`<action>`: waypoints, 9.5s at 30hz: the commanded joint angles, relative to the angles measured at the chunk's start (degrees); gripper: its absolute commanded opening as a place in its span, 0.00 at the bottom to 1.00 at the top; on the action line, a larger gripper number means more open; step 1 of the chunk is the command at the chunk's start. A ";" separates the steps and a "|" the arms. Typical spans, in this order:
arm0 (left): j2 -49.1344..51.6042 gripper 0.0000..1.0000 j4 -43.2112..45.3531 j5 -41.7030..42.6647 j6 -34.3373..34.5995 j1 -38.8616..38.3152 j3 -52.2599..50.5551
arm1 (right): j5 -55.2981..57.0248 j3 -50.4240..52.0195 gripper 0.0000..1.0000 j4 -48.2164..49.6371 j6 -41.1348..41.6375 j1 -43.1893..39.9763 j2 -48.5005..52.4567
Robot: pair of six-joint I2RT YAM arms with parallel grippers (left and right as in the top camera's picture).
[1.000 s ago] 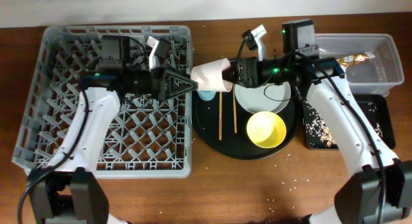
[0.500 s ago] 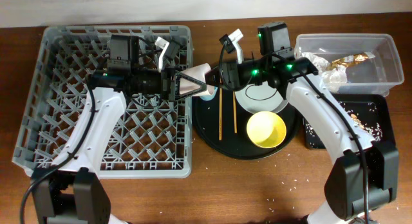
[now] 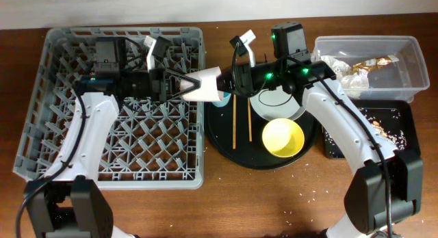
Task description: Sort waste into correct bins and load items into the dishwasher rack
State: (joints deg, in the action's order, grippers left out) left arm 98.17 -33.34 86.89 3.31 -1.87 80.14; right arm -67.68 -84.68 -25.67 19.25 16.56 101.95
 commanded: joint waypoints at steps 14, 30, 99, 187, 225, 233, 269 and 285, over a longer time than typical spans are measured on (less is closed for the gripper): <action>-0.46 0.75 0.37 3.28 0.57 -0.98 0.96 | 10.60 0.66 0.04 8.20 3.82 3.15 0.98; -5.88 0.47 -15.98 -52.35 3.45 2.23 6.93 | 20.20 0.63 0.98 -11.96 -5.55 -14.62 0.96; 19.67 0.77 -38.32 3.28 -13.27 -6.62 28.65 | 20.39 -2.45 0.04 6.73 5.27 1.05 2.67; 45.51 0.00 -26.05 -168.91 11.15 -27.61 50.16 | 57.44 -2.34 0.98 -36.54 -4.00 -33.09 -20.15; 50.86 0.01 -25.62 -79.14 27.08 -37.24 50.93 | 57.44 -2.34 0.98 -36.54 -3.98 -33.09 -20.15; 40.09 0.01 -42.75 -86.14 13.73 -28.50 73.66 | 57.44 -2.34 0.98 -36.54 -4.00 -33.09 -20.15; 46.42 0.76 -61.05 -73.53 -2.93 -18.86 99.56 | 57.44 -2.34 0.98 -36.54 -4.00 -33.09 -20.15; 46.51 0.28 -36.68 -81.42 6.14 -31.91 46.47 | 57.44 -2.34 0.98 -36.54 -4.00 -33.09 -20.15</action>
State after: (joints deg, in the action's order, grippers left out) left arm 144.86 -70.57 6.66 8.21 -33.21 128.20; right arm -10.96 -87.00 -62.35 15.40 -16.16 81.82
